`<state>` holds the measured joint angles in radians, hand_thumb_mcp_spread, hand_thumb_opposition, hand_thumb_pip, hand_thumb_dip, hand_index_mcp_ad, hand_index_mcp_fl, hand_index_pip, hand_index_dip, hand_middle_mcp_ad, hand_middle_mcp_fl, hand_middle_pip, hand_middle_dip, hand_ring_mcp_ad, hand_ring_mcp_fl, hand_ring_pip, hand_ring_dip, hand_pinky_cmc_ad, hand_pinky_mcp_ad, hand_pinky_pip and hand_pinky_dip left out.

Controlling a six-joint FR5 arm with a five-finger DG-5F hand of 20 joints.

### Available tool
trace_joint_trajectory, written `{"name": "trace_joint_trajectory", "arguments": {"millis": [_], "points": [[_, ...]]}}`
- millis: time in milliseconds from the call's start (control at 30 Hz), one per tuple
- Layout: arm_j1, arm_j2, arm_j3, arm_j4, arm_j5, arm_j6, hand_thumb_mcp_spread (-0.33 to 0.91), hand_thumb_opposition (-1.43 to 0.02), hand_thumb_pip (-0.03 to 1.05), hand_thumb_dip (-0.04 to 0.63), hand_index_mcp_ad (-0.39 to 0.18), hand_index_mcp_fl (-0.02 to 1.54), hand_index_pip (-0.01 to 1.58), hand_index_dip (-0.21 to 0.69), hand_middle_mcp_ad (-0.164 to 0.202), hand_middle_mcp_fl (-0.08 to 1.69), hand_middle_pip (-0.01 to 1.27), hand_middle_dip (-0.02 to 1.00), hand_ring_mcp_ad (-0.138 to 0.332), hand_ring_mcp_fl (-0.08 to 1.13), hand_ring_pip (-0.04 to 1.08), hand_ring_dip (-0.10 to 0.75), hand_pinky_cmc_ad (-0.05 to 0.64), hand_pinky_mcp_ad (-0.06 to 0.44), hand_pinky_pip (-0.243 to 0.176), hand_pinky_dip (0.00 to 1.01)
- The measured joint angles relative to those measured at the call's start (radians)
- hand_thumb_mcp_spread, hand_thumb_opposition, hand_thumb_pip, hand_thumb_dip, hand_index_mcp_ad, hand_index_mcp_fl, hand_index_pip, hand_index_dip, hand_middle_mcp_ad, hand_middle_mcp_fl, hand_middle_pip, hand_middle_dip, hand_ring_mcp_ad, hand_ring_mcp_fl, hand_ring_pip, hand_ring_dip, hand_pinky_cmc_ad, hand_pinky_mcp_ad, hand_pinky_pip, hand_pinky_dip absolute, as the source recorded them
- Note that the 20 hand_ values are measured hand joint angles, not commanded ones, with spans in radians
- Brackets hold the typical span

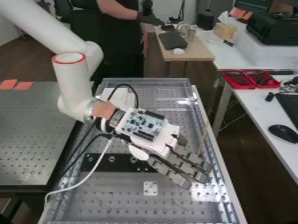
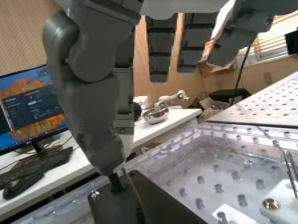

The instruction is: Grab the drill bit and place it in the clear container

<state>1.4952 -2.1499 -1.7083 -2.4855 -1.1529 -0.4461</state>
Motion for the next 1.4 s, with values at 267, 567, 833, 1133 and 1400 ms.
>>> {"name": "trace_joint_trajectory", "arguments": {"millis": [267,567,833,1133,1400], "points": [[0.006,0.085,-0.029,0.025,-0.009,-0.022,0.69,-0.96,0.39,0.218,-0.166,0.92,0.92,0.206,0.051,0.23,0.14,0.16,0.084,0.13,0.13,0.017,0.297,0.133,-0.042,0.19],[0.041,0.238,-0.109,0.078,-0.052,-0.079,0.69,-0.96,0.39,0.218,-0.166,0.94,0.89,0.208,0.049,0.22,0.14,0.16,0.086,0.13,0.13,0.021,0.302,0.133,-0.044,0.19],[0.090,0.336,-0.174,0.130,-0.132,-0.111,0.69,-0.97,0.39,0.218,-0.166,0.96,0.84,0.244,0.051,0.24,0.14,0.16,0.087,0.13,0.12,0.021,0.302,0.133,-0.044,0.19],[0.138,0.406,-0.229,0.213,-0.229,-0.106,0.69,-0.97,0.39,0.218,-0.166,1.00,0.79,0.267,0.051,0.24,0.14,0.16,0.087,0.13,0.13,0.023,0.302,0.133,-0.044,0.19],[0.161,0.407,-0.243,0.228,-0.299,-0.052,0.69,-0.98,0.39,0.218,-0.166,1.00,0.80,0.274,0.051,0.12,0.14,0.16,0.101,0.13,0.12,0.016,0.298,0.133,-0.042,0.19]]}}
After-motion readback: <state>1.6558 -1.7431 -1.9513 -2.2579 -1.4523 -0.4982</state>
